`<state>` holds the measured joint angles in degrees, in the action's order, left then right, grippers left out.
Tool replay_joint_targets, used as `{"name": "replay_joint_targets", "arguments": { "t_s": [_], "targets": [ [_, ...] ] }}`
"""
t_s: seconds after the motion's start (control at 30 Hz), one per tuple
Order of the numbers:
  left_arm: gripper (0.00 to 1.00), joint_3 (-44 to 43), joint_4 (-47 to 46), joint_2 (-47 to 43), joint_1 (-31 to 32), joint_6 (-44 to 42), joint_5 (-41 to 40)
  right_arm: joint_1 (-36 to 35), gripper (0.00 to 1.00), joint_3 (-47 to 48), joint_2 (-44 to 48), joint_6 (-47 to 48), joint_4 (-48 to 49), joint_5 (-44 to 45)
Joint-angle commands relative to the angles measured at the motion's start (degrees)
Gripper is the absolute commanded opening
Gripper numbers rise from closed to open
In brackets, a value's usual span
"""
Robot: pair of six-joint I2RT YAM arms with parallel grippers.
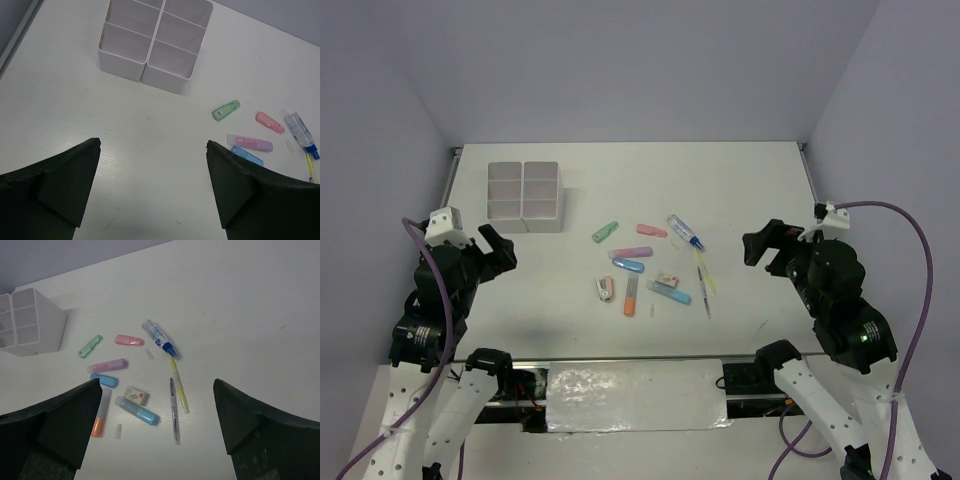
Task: Sort the stationery into containers
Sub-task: Pick up the pen from the center of the board.
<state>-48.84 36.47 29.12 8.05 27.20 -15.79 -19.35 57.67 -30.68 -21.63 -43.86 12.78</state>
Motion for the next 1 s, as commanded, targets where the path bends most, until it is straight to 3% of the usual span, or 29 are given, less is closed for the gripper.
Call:
{"name": "replay_joint_targets", "arguments": {
  "t_s": [0.0, 0.1, 0.2, 0.23, 0.33, 0.43, 0.47, 0.57, 0.7, 0.77, 0.97],
  "targets": [
    [0.99, -0.56, -1.31, -0.56, -0.23, 0.4, -0.91, -0.25, 1.0, 0.16, 1.41, -0.08, 1.23, 0.41],
    [0.99, -0.64, -1.14, -0.47, -0.23, 0.57, -1.17, -0.25, 1.0, -0.19, 1.76, -0.61, 3.07, -3.53],
    [0.99, -0.73, -0.87, -0.04, -0.23, 0.84, -1.78, -0.24, 1.0, -3.26, 2.11, -0.08, 9.21, -13.98],
    [0.99, -0.82, -0.79, 0.14, -0.23, 1.01, -2.13, -0.25, 1.0, -3.87, 0.46, -0.08, 11.32, -19.57],
    [0.99, -0.73, -0.7, 0.67, -0.23, 1.01, -1.96, -1.56, 1.0, -3.18, -8.58, -2.37, 12.65, -24.03],
    [0.99, -0.73, -0.87, 1.2, -0.23, 0.75, -1.61, -14.36, 1.0, 1.36, -20.45, -5.17, 11.09, -11.33],
    [0.99, -0.82, -0.79, 1.37, -0.23, 0.75, -1.52, -20.66, 1.0, 2.7, -26.39, -5.53, 10.46, -3.28],
    [0.99, -0.82, -0.78, 1.37, -0.23, 0.57, -1.35, -26.24, 0.95, 5.96, -33.73, -9.11, 10.54, 1.01],
    [0.99, -0.64, -1.22, 1.28, -0.14, 0.05, -0.38, -31.0, 0.81, 5.44, -42.87, -13.43, 13.71, 5.05],
    [0.99, -0.56, -1.31, 1.29, -0.14, -0.13, 0.23, -33.1, 0.67, 5.35, -45.94, -15.63, 13.71, 8.12],
    [0.99, -0.47, -1.75, 1.11, -0.06, -0.57, 1.55, -35.05, 0.65, 1.4, -48.25, -18.1, 14.68, 10.95]
  ]
}}
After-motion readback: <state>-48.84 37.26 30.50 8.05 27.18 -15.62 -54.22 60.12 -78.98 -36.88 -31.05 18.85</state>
